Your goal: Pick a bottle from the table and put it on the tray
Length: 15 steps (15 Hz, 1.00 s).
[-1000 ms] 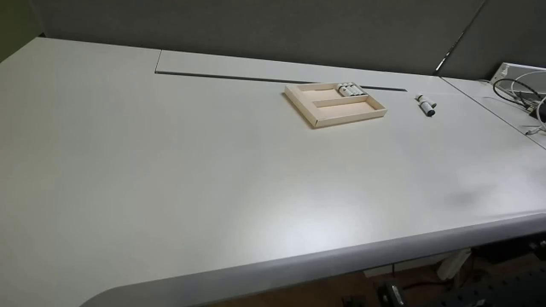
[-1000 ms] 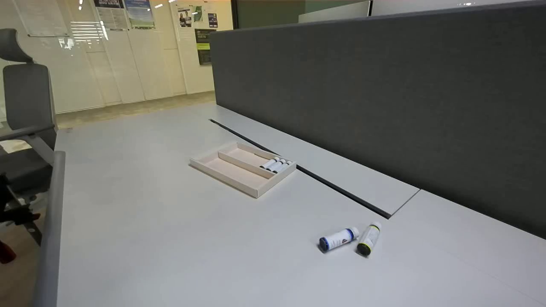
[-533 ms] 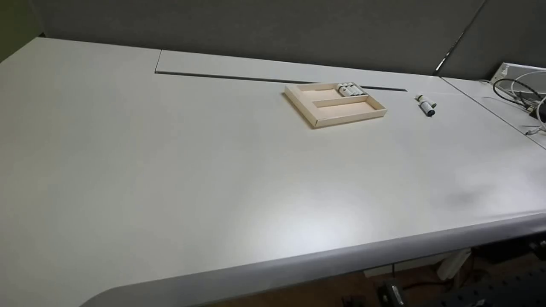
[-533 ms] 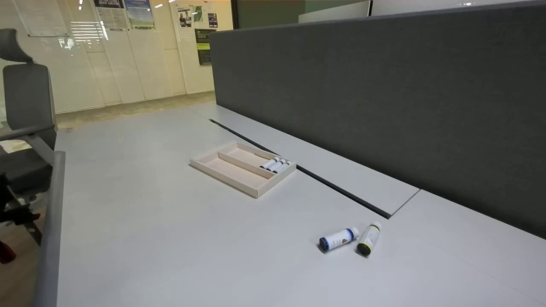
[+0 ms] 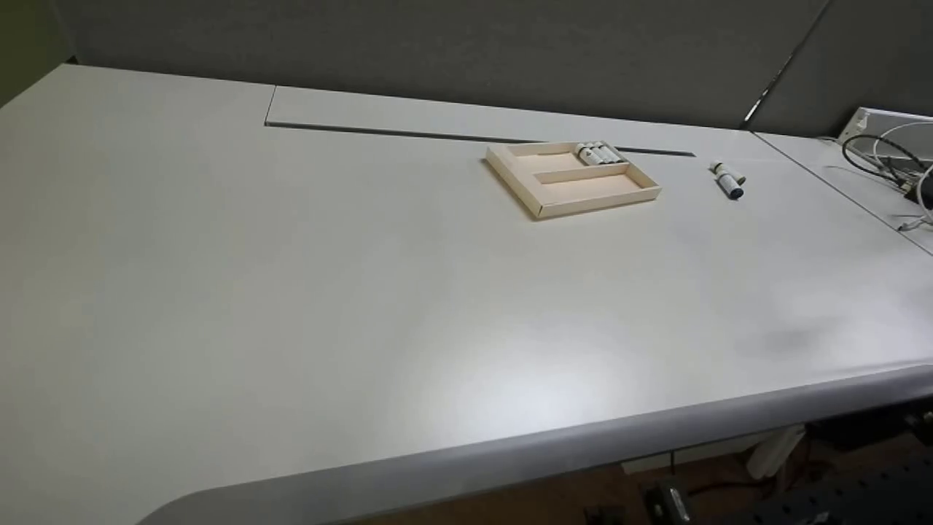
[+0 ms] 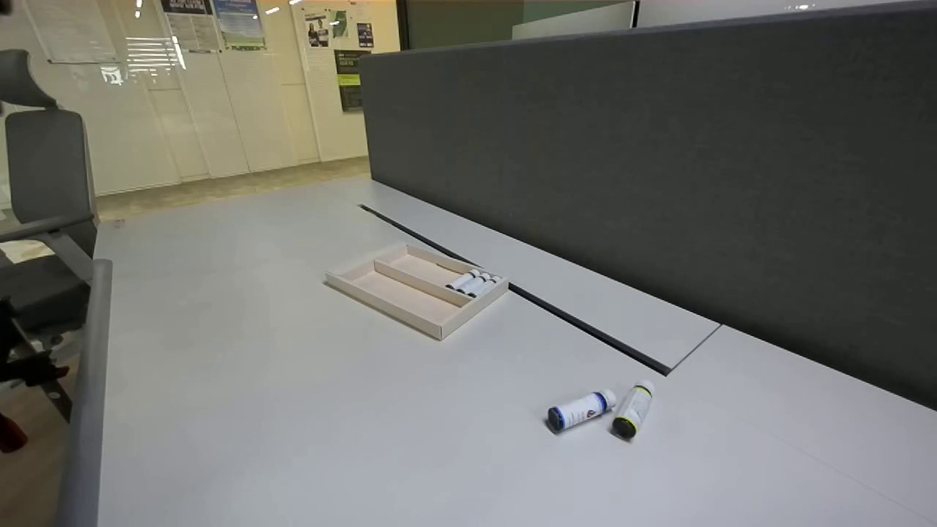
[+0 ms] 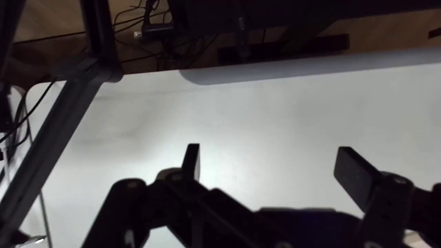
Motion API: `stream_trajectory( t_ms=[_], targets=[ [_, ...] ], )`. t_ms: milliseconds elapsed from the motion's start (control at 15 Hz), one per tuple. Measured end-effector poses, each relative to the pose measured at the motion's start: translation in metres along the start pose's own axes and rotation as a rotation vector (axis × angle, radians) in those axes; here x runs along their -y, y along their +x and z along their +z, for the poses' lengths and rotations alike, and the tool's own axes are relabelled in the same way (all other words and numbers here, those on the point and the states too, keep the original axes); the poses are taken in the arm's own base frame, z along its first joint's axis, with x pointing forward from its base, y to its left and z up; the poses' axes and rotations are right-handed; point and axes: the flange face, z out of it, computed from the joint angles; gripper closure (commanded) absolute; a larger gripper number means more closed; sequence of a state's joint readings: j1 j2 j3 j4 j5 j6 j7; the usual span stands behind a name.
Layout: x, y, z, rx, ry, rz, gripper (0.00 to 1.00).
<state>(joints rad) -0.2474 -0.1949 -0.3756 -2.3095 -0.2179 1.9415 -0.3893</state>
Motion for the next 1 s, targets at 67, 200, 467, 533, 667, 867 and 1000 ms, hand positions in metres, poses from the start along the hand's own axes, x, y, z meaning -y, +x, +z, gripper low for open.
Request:
stream_trajectory(
  t_ms=[67, 200, 467, 533, 667, 867, 1000],
  targets=[
    [-0.019, 0.012, -0.002, -0.032, -0.004, 0.037, 0.0],
    [-0.049, 0.039, -0.012, -0.111, 0.0, 0.111, 0.0],
    [-0.069, 0.103, -0.047, -0.226, 0.027, 0.227, 0.0],
    [-0.066, 0.12, -0.056, -0.242, 0.03, 0.25, 0.0],
    [-0.054, 0.148, -0.07, -0.235, 0.047, 0.286, 0.0],
    [-0.05, 0.162, -0.073, -0.228, 0.048, 0.298, 0.0],
    [-0.053, 0.161, -0.072, -0.226, 0.049, 0.304, 0.0]
  ],
)
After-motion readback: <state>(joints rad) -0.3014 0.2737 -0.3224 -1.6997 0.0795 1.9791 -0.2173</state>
